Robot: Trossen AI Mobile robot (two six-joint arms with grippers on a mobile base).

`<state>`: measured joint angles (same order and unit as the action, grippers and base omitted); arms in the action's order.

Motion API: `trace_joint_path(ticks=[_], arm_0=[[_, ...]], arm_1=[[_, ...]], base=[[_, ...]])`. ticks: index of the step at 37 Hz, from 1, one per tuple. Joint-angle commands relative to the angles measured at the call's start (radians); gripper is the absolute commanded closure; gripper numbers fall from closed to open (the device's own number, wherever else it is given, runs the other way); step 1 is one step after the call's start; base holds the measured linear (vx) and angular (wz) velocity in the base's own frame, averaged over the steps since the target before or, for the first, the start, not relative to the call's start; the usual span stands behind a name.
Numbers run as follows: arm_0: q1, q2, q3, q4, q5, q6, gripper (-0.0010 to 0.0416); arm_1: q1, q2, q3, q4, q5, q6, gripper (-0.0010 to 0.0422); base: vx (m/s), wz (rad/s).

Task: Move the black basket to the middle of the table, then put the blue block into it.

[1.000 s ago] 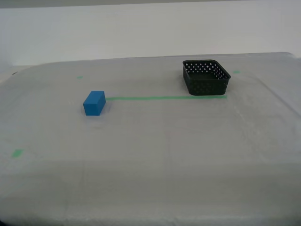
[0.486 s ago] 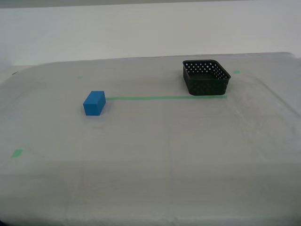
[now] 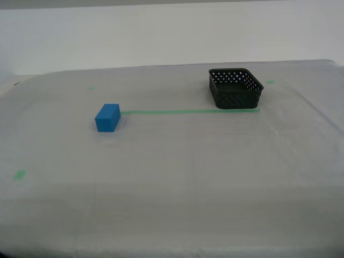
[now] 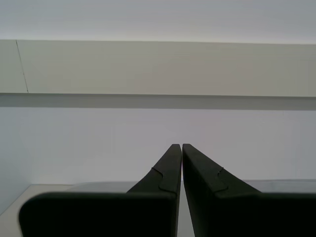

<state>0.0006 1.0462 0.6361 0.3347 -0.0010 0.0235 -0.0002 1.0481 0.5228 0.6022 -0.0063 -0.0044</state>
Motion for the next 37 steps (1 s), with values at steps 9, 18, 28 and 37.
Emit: trace_joint_path(ticks=[9, 18, 28, 37], arm_0=[[0.000, 0.014, 0.189, -0.380, -0.001, -0.025, 0.0407], [0.000, 0.087, 0.360, -0.661, -0.003, -0.025, 0.0407], [0.000, 0.214, 0.520, -0.893, -0.010, -0.018, 0.0407], [0.001, 0.361, 0.718, -1.154, -0.028, 0.003, 0.0407]], arm_1=[[0.000, 0.000, 0.000, 0.005, 0.000, 0.002, 0.0412], [0.000, 0.000, 0.000, 0.005, 0.000, 0.002, 0.0412], [0.000, 0.000, 0.000, 0.005, 0.000, 0.002, 0.0412], [0.000, 0.000, 0.000, 0.005, 0.000, 0.002, 0.0412]], base=[[0.000, 0.000], [0.000, 0.000], [0.000, 0.000], [0.000, 0.000]])
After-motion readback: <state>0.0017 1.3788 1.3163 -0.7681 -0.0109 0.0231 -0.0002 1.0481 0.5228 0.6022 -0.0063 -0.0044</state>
